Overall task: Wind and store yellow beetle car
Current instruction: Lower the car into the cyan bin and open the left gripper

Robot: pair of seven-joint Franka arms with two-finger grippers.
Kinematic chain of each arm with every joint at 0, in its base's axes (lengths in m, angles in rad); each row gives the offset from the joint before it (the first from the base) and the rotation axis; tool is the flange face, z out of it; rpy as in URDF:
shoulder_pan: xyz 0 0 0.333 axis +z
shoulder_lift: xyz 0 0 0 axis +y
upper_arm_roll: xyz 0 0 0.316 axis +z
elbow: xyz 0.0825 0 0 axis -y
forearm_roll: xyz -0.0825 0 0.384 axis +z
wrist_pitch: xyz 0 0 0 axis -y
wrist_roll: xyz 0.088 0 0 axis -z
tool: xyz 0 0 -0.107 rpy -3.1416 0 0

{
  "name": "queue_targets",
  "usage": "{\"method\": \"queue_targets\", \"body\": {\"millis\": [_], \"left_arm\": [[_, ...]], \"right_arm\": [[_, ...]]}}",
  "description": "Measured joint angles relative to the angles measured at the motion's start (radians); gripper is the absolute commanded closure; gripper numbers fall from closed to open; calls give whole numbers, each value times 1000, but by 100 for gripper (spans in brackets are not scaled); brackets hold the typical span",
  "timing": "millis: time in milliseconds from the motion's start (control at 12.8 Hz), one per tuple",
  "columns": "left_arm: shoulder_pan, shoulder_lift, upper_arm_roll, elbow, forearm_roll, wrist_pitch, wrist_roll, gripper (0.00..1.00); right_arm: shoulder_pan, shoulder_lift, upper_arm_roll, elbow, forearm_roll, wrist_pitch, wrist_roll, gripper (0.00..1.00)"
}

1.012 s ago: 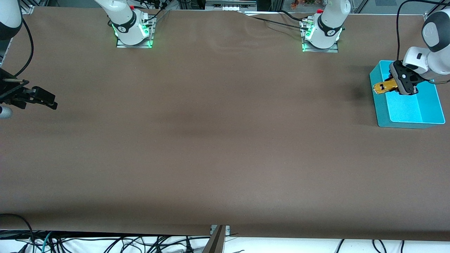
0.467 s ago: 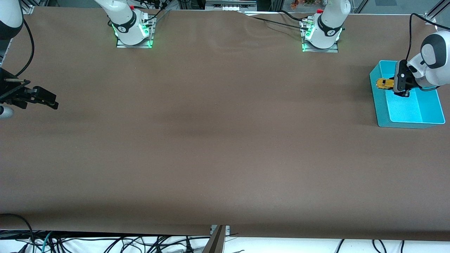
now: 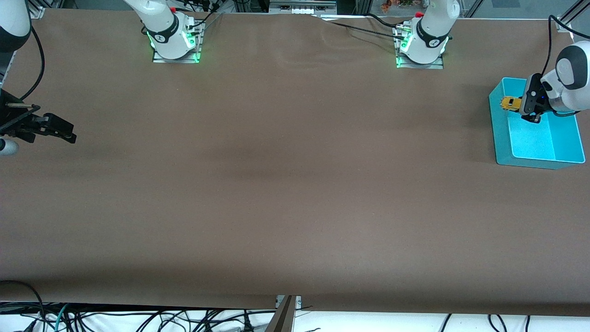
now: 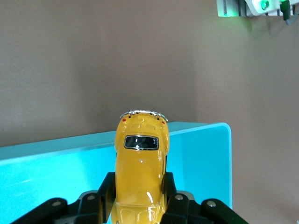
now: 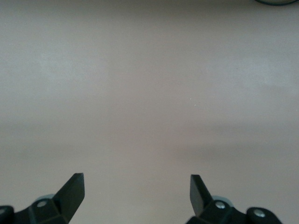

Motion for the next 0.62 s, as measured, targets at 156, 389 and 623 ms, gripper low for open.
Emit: {"method": "queue_targets", "body": {"millis": [156,389,623], "left_arm": [[14,0,26,3,0,0,40,100],[23,-4,58,8,1,-17,74,100],[25,-16,60,13,1,-45,79,100]], "right_arm": [[0,0,0,0,0,0,0,0],[0,0,0,0,0,0,0,0],[0,0,0,0,-1,0,0,0]]}}
